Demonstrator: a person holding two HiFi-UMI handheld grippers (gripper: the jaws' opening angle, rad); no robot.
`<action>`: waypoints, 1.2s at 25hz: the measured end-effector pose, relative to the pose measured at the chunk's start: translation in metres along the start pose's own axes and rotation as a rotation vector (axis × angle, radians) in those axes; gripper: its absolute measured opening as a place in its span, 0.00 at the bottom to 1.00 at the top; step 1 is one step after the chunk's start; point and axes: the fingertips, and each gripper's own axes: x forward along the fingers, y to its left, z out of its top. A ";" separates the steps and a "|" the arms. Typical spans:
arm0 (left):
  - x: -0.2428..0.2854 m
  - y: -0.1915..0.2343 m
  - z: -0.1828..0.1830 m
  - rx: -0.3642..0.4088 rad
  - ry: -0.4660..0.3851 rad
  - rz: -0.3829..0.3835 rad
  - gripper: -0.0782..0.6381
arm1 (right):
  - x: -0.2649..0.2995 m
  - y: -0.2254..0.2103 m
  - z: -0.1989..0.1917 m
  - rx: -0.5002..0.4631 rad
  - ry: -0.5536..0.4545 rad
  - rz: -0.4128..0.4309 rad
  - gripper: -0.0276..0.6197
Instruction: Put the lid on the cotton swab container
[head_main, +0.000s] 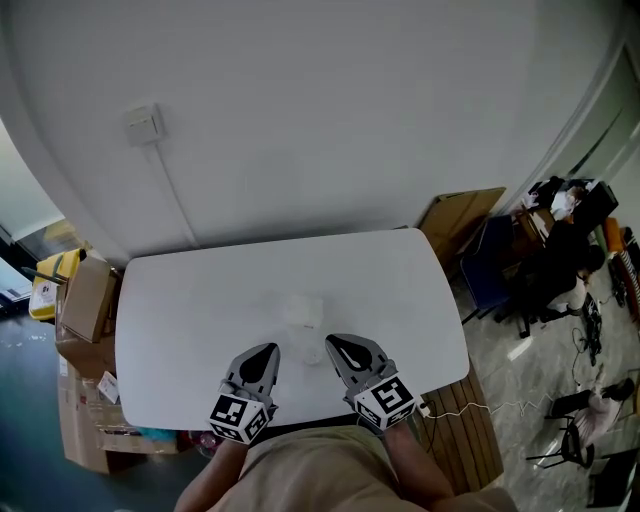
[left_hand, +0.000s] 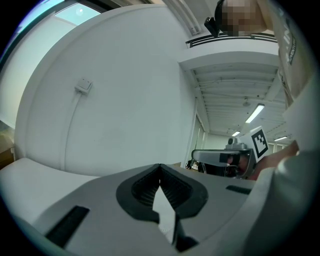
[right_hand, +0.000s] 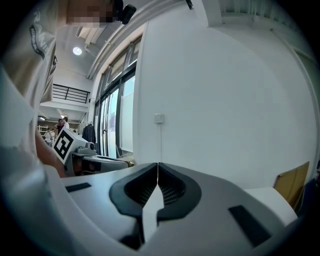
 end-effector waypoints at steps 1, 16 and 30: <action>0.002 0.000 0.000 -0.001 0.001 0.001 0.13 | 0.002 -0.002 0.000 0.001 0.003 0.008 0.07; 0.023 -0.018 0.013 -0.002 -0.021 0.061 0.13 | 0.016 -0.020 -0.005 0.032 0.040 0.144 0.07; 0.004 -0.016 0.013 -0.002 -0.033 0.130 0.13 | 0.030 0.000 -0.042 0.001 0.180 0.247 0.07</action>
